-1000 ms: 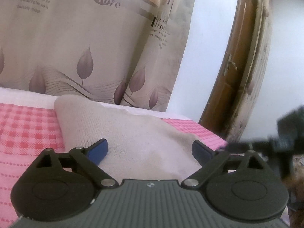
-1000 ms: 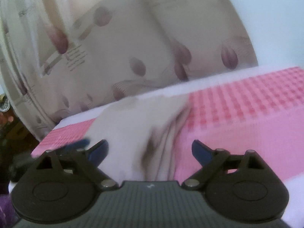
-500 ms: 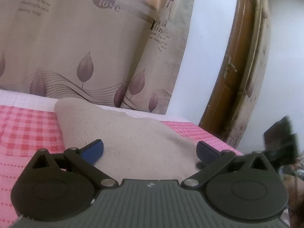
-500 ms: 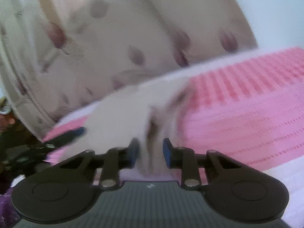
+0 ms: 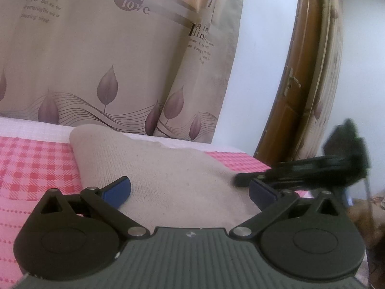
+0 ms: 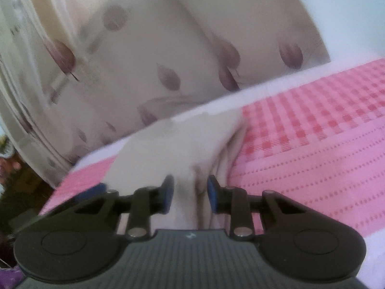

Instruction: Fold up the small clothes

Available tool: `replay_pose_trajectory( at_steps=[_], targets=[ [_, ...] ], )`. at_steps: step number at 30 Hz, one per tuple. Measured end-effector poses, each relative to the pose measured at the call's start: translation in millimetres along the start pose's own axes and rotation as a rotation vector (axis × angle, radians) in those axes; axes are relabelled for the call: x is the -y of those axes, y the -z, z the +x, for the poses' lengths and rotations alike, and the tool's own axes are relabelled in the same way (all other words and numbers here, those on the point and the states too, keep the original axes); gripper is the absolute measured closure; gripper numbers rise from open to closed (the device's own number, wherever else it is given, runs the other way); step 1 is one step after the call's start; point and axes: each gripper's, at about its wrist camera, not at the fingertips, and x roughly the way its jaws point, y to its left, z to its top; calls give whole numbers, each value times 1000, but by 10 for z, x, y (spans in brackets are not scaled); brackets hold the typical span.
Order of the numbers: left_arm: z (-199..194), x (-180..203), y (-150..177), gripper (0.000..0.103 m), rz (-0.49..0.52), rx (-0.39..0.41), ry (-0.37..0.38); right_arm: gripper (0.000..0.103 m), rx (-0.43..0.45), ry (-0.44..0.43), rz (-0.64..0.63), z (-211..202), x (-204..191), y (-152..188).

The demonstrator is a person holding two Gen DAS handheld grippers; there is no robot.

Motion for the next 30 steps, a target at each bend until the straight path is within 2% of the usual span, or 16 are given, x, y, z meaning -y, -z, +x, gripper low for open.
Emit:
replay_pose_trajectory(
  at_steps=[2,5,9,11,13,14,16,18,20,24,27,30],
  targets=[
    [1,0,1,0,2,0,2,74,-24,29,-19,199,5,-50],
    [8,39,4,0,26,-4,-8,74,-28,113,-117,381,6,-82],
    [24,69,4,0,40,-11,-22,74,-19,126,-159,433,-21,-81],
    [26,65,3,0,36,-13,-24,72,-12,82,-97,406,65,-80],
    [30,65,5,0,36,-14,-30,60,7,65,-57,349,119,-55],
    [33,65,6,0,37,-14,-33,47,17,78,-54,315,117,-37],
    [38,69,8,0,40,-16,-36,40,55,88,-60,222,71,6],
    [42,69,8,0,43,-17,-37,25,90,112,-80,135,1,48],
    [45,69,7,0,45,-18,-39,17,98,121,-98,102,-57,92],
    [49,79,7,0,50,-20,-43,17,29,217,-148,286,-102,183],
    [49,74,5,0,51,-21,-43,11,-1,235,-132,370,-71,176],
    [50,64,6,0,54,-22,-43,9,-8,232,-126,388,-42,175]
  ],
)
